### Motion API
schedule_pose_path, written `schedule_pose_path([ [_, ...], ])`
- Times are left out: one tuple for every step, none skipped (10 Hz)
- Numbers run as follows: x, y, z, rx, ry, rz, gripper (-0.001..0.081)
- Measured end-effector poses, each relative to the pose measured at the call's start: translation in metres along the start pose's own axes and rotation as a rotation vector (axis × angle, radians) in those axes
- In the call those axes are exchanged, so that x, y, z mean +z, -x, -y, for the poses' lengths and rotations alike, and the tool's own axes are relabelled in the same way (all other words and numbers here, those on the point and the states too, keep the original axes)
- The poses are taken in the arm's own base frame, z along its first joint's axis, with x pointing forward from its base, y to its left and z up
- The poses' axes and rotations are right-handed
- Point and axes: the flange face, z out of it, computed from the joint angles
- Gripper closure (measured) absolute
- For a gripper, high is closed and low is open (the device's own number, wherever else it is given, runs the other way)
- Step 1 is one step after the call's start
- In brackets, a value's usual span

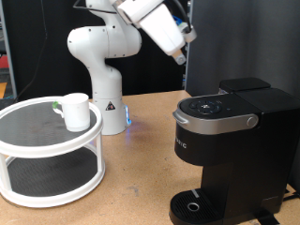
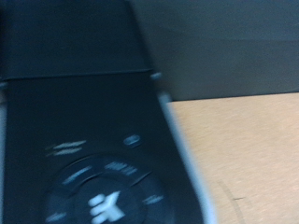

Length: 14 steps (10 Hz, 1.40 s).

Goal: Make a cup of coffee with the keurig machine

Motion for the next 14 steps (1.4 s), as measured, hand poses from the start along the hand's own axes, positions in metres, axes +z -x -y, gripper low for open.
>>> schedule_pose_path([
  [-0.006, 0.011, 0.000, -0.013, -0.012, 0.024, 0.0804],
  [-0.010, 0.020, 0.004, -0.026, -0.016, 0.030, 0.0804],
  [-0.010, 0.018, 0.002, -0.015, -0.001, 0.017, 0.0804],
  [-0.010, 0.016, 0.000, 0.046, 0.012, -0.016, 0.0804],
  [-0.011, 0.014, -0.004, 0.121, 0.033, -0.095, 0.0804],
  [-0.013, 0.019, -0.005, 0.179, 0.029, -0.141, 0.0804],
  [-0.017, 0.028, -0.002, 0.202, 0.009, -0.147, 0.0804],
  [-0.024, 0.038, 0.002, 0.204, -0.030, -0.132, 0.0804],
  [-0.031, 0.049, 0.006, 0.175, -0.073, -0.100, 0.0804],
  [-0.039, 0.060, 0.009, 0.134, -0.109, -0.065, 0.0804],
  [-0.047, 0.072, 0.010, 0.097, -0.130, -0.031, 0.0804],
  [-0.056, 0.083, 0.011, 0.077, -0.137, -0.014, 0.0804],
  [-0.064, 0.093, 0.012, 0.079, -0.129, -0.014, 0.0804],
  [-0.069, 0.100, 0.019, 0.077, -0.121, -0.023, 0.0804],
])
